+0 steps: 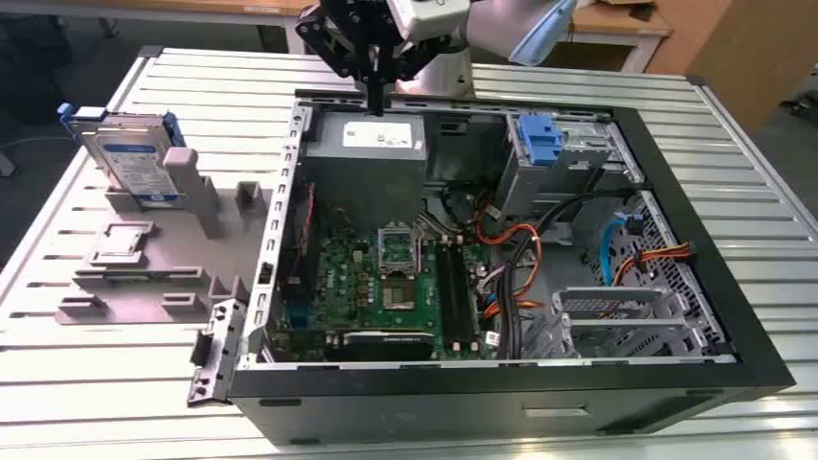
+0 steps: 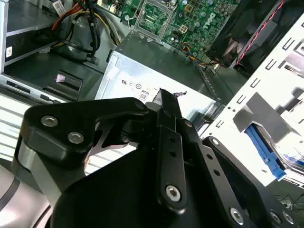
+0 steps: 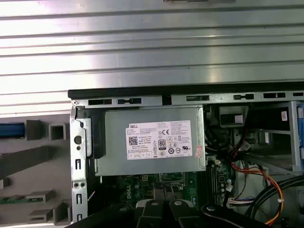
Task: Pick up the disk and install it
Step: 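Reach for the disk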
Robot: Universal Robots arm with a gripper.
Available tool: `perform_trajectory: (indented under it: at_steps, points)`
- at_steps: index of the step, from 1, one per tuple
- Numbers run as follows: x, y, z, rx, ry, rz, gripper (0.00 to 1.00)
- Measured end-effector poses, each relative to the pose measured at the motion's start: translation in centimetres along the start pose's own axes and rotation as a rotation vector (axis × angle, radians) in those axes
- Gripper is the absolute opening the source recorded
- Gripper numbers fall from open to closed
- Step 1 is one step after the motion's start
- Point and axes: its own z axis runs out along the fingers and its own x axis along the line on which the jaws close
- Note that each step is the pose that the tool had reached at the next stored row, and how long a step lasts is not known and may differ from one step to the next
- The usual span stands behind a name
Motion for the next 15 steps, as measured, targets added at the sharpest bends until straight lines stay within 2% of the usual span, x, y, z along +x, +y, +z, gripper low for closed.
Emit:
perform_trajectory:
  at_steps: [10,15]
  points:
    - [0.01,0.00,0.00,0.0000,0.0000,0.000,0.10]
    - [0.36,-0.03,-0.01,0.0000,0.0000,0.000,0.10]
